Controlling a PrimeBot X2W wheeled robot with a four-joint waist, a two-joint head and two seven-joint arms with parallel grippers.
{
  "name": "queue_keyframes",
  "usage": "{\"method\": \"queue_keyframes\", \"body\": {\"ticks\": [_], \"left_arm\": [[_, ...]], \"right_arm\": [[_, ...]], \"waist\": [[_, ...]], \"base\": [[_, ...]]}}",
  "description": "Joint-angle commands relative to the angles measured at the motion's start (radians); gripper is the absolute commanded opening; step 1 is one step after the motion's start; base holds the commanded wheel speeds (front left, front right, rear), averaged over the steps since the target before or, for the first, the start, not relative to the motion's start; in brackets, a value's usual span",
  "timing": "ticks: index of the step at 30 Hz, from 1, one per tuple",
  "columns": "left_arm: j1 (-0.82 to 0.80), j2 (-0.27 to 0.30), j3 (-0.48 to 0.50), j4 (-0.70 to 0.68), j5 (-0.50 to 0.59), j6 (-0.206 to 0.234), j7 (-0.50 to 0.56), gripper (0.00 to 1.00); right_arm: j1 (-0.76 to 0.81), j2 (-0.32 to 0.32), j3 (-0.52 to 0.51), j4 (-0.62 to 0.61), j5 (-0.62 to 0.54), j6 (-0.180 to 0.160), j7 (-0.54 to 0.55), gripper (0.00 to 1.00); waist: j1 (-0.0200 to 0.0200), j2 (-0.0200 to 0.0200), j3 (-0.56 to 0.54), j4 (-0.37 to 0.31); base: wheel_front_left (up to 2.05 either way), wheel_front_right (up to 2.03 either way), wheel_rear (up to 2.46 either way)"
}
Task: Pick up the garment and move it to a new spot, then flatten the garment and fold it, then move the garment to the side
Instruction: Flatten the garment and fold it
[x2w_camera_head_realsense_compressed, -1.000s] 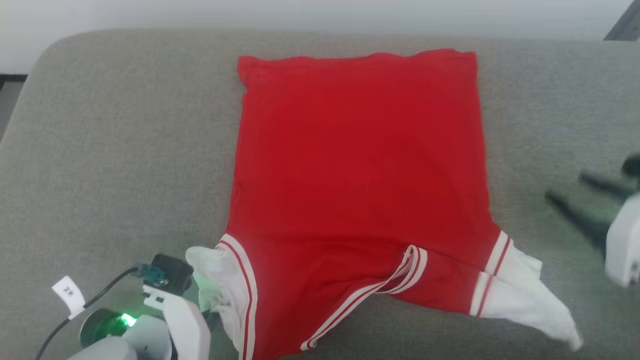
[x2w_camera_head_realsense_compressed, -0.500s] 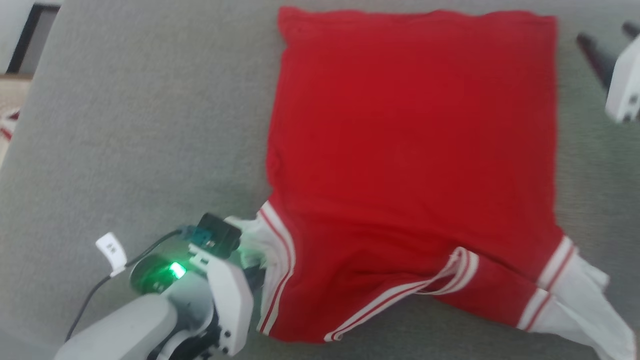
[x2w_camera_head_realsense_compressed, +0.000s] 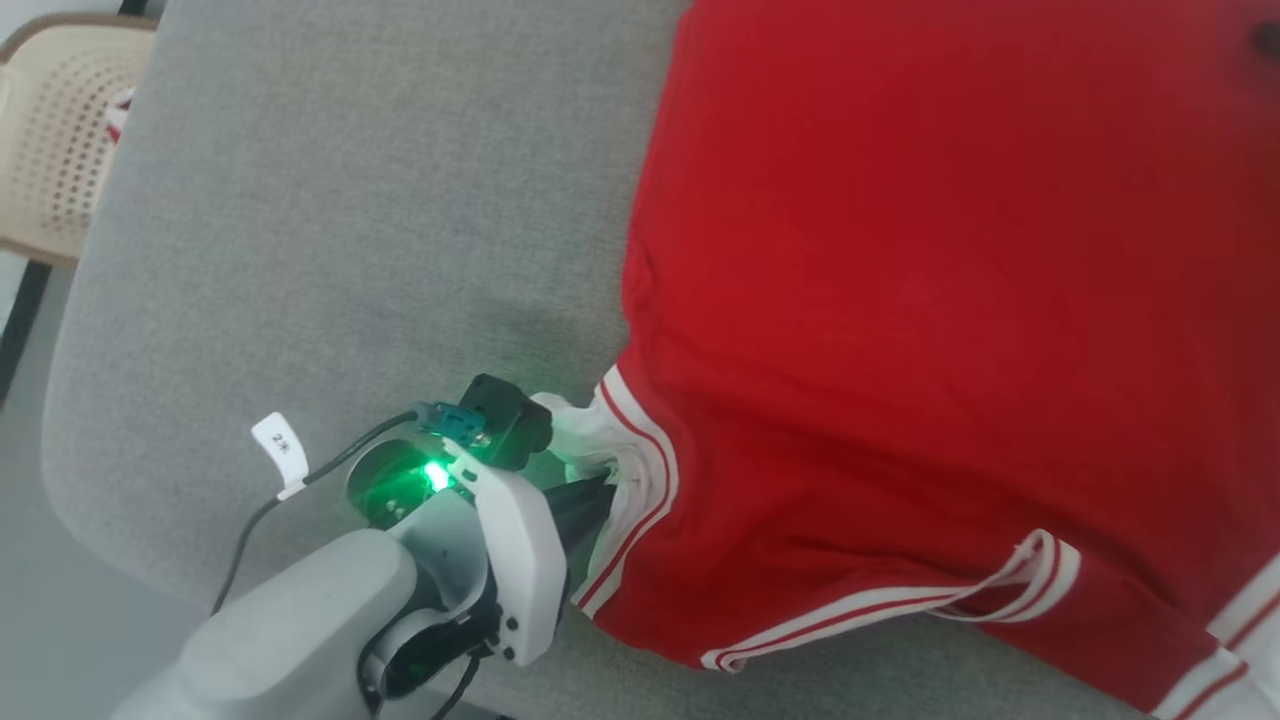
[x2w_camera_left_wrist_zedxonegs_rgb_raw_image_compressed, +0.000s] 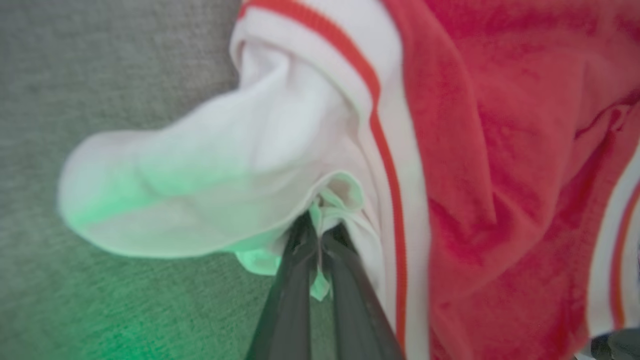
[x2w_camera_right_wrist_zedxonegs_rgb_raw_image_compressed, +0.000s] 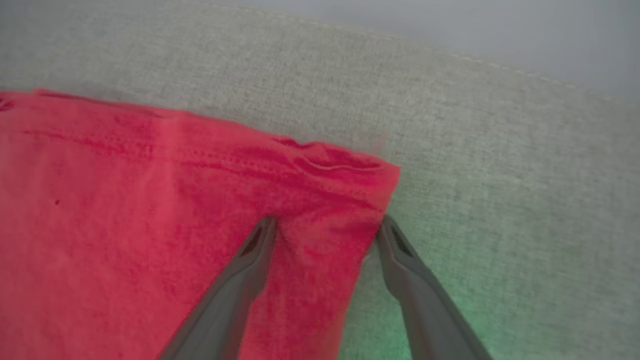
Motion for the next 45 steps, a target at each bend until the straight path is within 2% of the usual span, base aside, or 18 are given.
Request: {"method": "queue_keyframes", "body": {"ticks": [1,3,4,5,6,11,18,21,24,25,31,35,39,42,45], "left_arm": [[-0.007,-0.024,-0.012,0.081,0.011,0.028,0.007,0.0],[-0.01,-0.03,-0.012,0.102,0.01,0.02,0.002,0.0],[-0.012,-0.033,-0.012,0.113,0.009,0.015,-0.001,0.0],[-0.013,-0.036,-0.011,0.122,0.007,0.014,-0.005,0.0],[-0.015,-0.039,-0.011,0.131,0.006,0.01,-0.005,0.0],[-0.014,-0.037,-0.007,0.165,-0.002,0.003,-0.013,0.0],[0.004,0.005,0.012,0.199,-0.018,-0.003,-0.023,0.0],[0.009,0.026,0.019,0.201,-0.022,0.011,-0.022,0.0],[0.017,0.042,0.024,0.19,-0.028,0.014,-0.022,0.0],[0.017,0.042,0.024,0.19,-0.028,0.014,-0.022,0.0],[0.034,0.075,0.028,0.171,-0.038,0.016,-0.015,0.0],[0.049,0.096,0.027,0.155,-0.038,0.016,-0.008,0.0],[0.058,0.112,0.029,0.138,-0.045,0.018,-0.004,0.0],[0.067,0.119,0.029,0.125,-0.05,0.02,-0.001,0.0],[0.069,0.121,0.028,0.114,-0.052,0.025,0.002,0.0]], "right_arm": [[0.039,0.016,-0.005,0.064,-0.011,-0.001,0.032,1.0],[0.041,0.023,-0.01,0.122,-0.038,-0.001,0.072,1.0],[0.041,0.029,-0.009,0.142,-0.045,-0.001,0.085,0.49],[0.04,0.032,-0.016,0.155,-0.047,0.0,0.093,0.09],[0.038,0.034,-0.015,0.165,-0.057,0.0,0.101,0.0],[0.022,0.024,-0.027,0.175,-0.08,-0.001,0.066,0.0],[0.032,0.07,0.019,0.112,-0.06,-0.001,0.041,0.0],[0.078,0.076,0.076,0.023,-0.013,-0.001,0.028,0.0],[0.149,0.05,0.14,-0.098,0.059,-0.001,0.013,0.0],[0.149,0.05,0.14,-0.098,0.059,-0.001,0.013,0.0],[0.365,-0.044,0.212,-0.388,0.229,-0.001,0.03,0.0],[0.537,-0.107,0.182,-0.574,0.302,-0.001,0.048,0.0],[0.731,-0.13,0.107,-0.742,0.333,-0.001,0.079,0.0],[0.882,-0.111,0.024,-0.85,0.319,-0.001,0.092,0.0],[1.022,-0.055,-0.057,-0.927,0.294,-0.001,0.102,0.0]], "waist": [[0.0,-0.0001,0.014,0.013],[0.0,-0.0001,0.015,0.016],[0.0,-0.0001,0.015,0.017],[0.0,-0.0001,0.014,0.017],[0.0,-0.0001,0.012,0.016],[0.0,-0.0001,-0.005,0.002],[0.0,-0.0001,-0.085,-0.069],[0.0,-0.0001,-0.119,-0.107],[0.0,-0.0001,-0.151,-0.144],[0.0,-0.0001,-0.151,-0.144],[0.0,-0.0001,-0.206,-0.208],[0.0,-0.0001,-0.23,-0.24],[0.0,-0.0001,-0.246,-0.262],[0.0,-0.0001,-0.255,-0.273],[0.0,-0.0001,-0.261,-0.278]], "base": [[0.0,0.0,0.0],[0.0,0.0,0.0],[0.0,0.0,0.0],[0.0,0.0,0.0],[0.0,0.0,0.0],[0.0,0.0,0.0],[0.0,0.0,0.0],[0.0,0.0,0.0],[0.0,0.0,0.0],[0.0,0.0,0.0],[0.0,0.0,0.0],[0.0,0.0,0.0],[0.0,0.0,0.0],[0.0,0.0,0.0],[0.0,0.0,0.0]]}}
